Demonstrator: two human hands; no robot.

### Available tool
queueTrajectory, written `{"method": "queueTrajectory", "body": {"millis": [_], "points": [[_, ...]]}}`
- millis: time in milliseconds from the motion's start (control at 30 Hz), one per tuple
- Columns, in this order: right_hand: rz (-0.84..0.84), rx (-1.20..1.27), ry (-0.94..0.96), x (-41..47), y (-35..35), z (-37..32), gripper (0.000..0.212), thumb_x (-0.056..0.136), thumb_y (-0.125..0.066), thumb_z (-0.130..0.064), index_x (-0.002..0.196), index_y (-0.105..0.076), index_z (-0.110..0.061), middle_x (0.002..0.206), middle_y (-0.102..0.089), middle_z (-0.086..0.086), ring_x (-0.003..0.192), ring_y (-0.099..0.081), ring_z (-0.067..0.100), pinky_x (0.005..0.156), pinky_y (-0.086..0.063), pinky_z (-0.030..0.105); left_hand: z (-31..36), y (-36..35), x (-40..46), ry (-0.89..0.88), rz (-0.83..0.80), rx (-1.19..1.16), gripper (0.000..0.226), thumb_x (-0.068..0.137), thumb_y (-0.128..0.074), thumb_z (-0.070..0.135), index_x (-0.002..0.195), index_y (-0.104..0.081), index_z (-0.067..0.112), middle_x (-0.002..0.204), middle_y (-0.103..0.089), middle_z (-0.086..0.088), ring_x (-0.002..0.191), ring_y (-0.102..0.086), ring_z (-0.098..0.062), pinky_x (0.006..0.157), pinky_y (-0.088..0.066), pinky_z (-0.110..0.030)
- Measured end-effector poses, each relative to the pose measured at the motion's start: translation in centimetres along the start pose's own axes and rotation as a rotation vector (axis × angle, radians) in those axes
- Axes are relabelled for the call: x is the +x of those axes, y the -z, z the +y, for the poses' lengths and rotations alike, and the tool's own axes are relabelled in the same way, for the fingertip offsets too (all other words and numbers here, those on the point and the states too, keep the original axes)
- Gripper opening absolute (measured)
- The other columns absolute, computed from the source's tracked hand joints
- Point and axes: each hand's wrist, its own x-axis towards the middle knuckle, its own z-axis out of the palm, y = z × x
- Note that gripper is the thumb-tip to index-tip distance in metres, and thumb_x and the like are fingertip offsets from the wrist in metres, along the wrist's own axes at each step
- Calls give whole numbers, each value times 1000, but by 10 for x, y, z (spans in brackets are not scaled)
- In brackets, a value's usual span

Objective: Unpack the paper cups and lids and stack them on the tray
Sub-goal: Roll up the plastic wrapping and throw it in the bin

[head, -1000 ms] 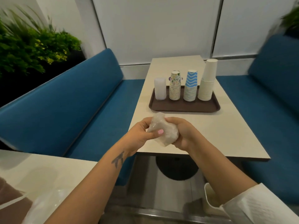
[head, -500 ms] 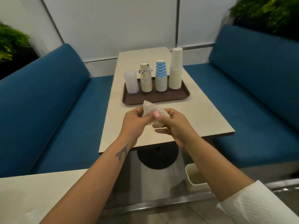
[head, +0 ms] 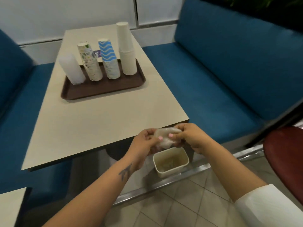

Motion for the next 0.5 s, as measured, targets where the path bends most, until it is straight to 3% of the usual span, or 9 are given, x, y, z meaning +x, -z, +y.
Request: {"method": "queueTrajectory", "body": {"millis": [167, 300, 400, 500], "points": [[-9, -131, -121, 39, 56, 71, 14, 79, -74, -8, 91, -67, -10, 79, -68, 4, 61, -66, 9, 55, -50, 19, -84, -26, 58, 187, 5, 79, 28, 85, -68, 9, 111, -60, 5, 105, -69, -16, 90, -68, -25, 75, -56, -30], [48, -152, -168, 84, 85, 141, 31, 83, -73, -20, 110, -62, -11, 92, -67, 5, 73, -66, 11, 61, -52, 19, -160, -26, 116, 273, 164, 100, 16, 86, -68, 7, 102, -64, 9, 81, -72, -5, 81, -65, -24, 71, -52, -34], [123, -211, -157, 121, 104, 198, 24, 87, -69, -28, 107, -62, -19, 104, -66, 3, 91, -65, 18, 73, -56, 27, -218, -10, 176, 207, 221, 388, 13, 80, -72, 15, 84, -60, 18, 85, -67, -11, 76, -65, -30, 68, -54, -41], [155, -237, -165, 161, 116, 260, 22, 87, -67, -28, 107, -62, -19, 106, -66, 4, 97, -63, 20, 85, -54, 34, -282, 7, 242, 41, 209, 721, 23, 83, -70, 11, 86, -51, 22, 91, -63, -10, 85, -65, -32, 75, -54, -42]]}}
